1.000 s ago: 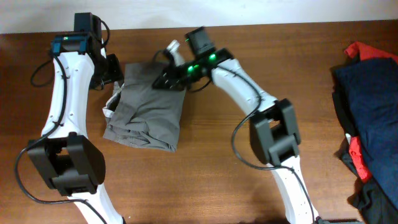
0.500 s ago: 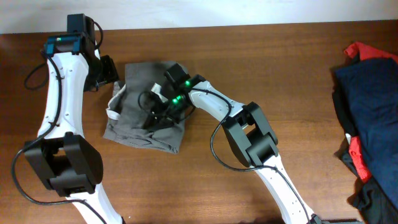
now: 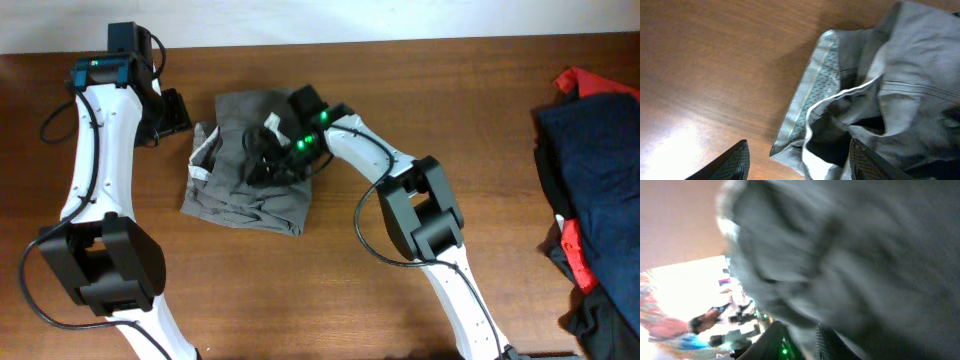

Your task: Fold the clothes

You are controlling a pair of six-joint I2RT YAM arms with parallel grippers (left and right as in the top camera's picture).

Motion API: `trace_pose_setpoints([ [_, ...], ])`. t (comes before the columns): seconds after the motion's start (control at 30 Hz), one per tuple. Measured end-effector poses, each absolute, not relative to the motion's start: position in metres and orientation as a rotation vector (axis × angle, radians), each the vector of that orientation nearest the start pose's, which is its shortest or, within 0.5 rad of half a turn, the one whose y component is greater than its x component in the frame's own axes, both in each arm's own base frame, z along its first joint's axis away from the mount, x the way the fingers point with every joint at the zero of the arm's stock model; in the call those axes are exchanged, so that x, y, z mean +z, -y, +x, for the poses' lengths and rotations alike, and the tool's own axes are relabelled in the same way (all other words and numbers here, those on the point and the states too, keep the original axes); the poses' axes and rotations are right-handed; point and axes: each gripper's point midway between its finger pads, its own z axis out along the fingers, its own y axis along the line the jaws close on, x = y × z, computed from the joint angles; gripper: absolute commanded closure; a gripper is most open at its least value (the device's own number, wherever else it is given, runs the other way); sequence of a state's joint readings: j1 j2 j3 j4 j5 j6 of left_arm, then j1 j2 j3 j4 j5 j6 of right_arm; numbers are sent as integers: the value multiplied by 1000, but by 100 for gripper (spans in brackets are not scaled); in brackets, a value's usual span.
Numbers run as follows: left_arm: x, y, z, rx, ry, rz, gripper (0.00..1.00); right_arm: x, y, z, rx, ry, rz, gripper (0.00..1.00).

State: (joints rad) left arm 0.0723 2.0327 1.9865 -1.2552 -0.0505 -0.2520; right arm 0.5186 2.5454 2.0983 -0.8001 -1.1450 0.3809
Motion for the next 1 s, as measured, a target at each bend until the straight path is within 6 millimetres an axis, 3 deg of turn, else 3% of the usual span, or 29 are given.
trace_pose_setpoints([
  [0.17,166,-16,464,-101,-2800,-316,38,132,-397,412,1794,-2592,-579,59],
  [0.3,165,10,469,-160,-2797,-172,76,163,-377,437,1772,-2498,-563,56],
  [0.43,148,38,469,-234,-2840,-64,99,175,-325,475,1777,-2415,-474,56],
  [0.6,102,65,466,-354,-2952,1,99,175,-232,519,1721,-2366,-282,56],
  [0.77,68,85,461,-517,-3015,90,99,169,-144,538,1648,-2350,-112,56],
  [0.87,58,91,458,-577,-3028,140,100,162,-120,536,1615,-2372,-62,56],
  [1.0,45,91,456,-614,-3046,168,99,150,-108,530,1543,-2440,-39,55],
])
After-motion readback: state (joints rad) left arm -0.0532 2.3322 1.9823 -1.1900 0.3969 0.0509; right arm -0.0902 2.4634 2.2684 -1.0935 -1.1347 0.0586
